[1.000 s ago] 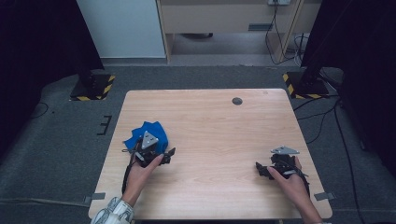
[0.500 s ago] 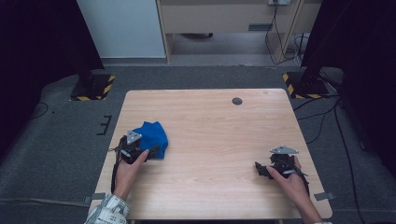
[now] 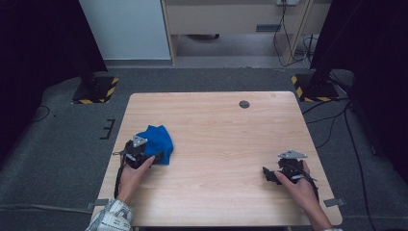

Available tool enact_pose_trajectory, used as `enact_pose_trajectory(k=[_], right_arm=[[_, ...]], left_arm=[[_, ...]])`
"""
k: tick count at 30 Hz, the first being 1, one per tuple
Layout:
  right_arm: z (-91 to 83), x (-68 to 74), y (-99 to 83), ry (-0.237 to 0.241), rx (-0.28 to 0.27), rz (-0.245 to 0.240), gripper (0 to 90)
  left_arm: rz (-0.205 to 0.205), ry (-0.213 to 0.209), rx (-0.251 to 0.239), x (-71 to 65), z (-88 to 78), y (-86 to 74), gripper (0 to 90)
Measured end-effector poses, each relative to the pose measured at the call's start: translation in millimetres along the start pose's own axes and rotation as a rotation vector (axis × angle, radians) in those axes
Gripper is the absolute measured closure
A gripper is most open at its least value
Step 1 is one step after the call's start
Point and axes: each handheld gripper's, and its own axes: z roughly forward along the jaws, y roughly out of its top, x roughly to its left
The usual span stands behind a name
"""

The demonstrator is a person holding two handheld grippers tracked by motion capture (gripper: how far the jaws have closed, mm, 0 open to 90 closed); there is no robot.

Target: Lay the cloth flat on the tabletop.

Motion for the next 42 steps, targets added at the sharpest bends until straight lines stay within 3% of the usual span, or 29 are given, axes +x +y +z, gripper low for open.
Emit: enact_pose_trajectory(k=[3,8,13,19,26,32,42], right_arm=[[0.1,0.1,0.1,-0.001,0.001,0.001,0.4],[0.0,0.0,-0.2,0.001,-0.001,-0.001,0.5],[0.0,0.1,-0.1,0.0,-0.001,-0.001,0.4],[0.1,0.2,0.3,-0.002,0.0,0.001,0.4],[0.2,0.2,0.7,-0.003,0.003,0.001,0.4],[0.3,0.2,0.8,-0.004,0.004,0.001,0.4],[0.4,0.5,0.9,-0.005,0.005,0.003,0.4]], left_arm=[[-0.01,-0.016,0.023,3.8,2.9,-1.1,18.5],[-0.005,-0.015,0.022,6.7,1.1,-0.7,31.6],[0.002,-0.023,0.009,7.5,-1.1,0.7,58.7],[0.043,-0.021,0.006,2.7,-3.3,3.9,75.6],[0.038,-0.042,-0.038,0.9,-10.6,8.3,78.7],[0.045,-0.082,-0.078,-9.6,-16.9,14.7,78.9],[0.135,-0.17,-0.111,-46.3,-23.3,32.1,78.8]])
